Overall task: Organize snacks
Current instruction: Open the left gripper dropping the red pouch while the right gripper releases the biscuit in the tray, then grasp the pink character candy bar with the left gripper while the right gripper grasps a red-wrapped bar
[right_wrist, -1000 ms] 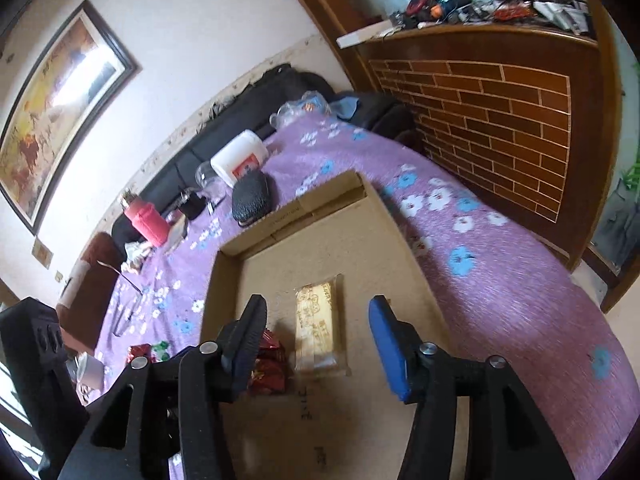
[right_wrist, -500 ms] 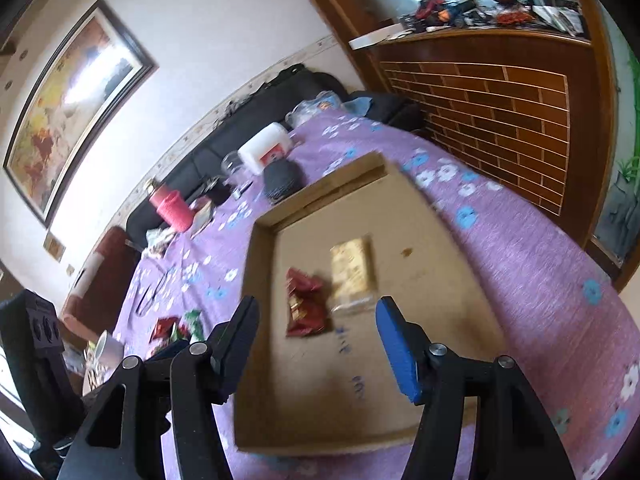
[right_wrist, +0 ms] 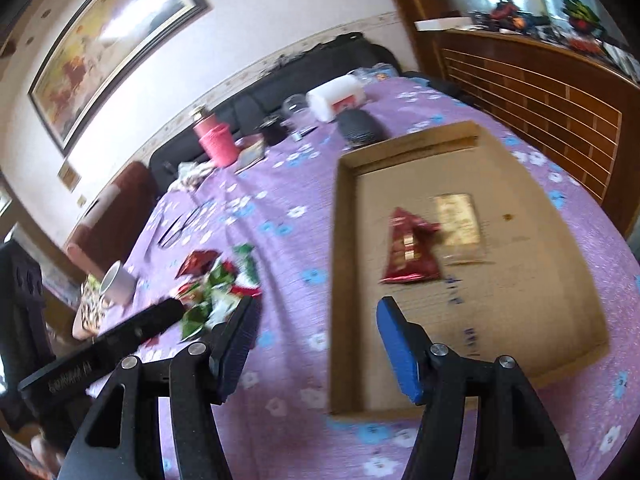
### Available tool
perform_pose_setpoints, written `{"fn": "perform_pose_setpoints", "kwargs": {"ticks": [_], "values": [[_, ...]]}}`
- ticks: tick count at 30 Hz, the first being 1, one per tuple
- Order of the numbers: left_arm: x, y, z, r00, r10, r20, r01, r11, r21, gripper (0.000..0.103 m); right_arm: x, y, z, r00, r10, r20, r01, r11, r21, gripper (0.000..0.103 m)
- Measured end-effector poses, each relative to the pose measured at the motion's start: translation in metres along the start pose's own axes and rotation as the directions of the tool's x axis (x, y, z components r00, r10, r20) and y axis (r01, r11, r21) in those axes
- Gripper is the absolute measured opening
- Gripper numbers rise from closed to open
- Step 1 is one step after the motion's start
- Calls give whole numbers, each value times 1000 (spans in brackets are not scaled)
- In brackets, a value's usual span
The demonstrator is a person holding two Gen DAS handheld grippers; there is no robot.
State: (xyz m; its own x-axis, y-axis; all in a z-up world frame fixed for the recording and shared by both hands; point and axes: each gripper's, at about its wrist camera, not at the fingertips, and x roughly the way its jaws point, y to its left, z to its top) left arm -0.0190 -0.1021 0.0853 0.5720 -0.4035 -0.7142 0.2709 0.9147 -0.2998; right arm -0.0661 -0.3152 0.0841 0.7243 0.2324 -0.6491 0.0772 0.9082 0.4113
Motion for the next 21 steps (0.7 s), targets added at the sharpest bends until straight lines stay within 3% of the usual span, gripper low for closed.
{"fn": "perform_pose_setpoints", "kwargs": {"ticks": [5, 9, 13, 21], "values": [[-19, 61, 5, 995, 100, 12, -99, 991, -94, 64, 14, 24, -10, 999, 24, -42, -26, 998, -61, 66], [-23, 119, 8, 973, 230, -8, -228, 955, -189, 64, 27, 34, -17, 996, 41, -81, -48, 996, -78, 66], [-10, 165, 7, 958, 279, -59, -284, 922, -263, 64, 34, 38, -21, 993, 47, -104, -55, 995, -82, 66], [20, 185, 5, 942, 318, -109, -335, 904, -264, 61, 41, 37, -22, 991, 44, -123, -54, 995, -83, 66]]}}
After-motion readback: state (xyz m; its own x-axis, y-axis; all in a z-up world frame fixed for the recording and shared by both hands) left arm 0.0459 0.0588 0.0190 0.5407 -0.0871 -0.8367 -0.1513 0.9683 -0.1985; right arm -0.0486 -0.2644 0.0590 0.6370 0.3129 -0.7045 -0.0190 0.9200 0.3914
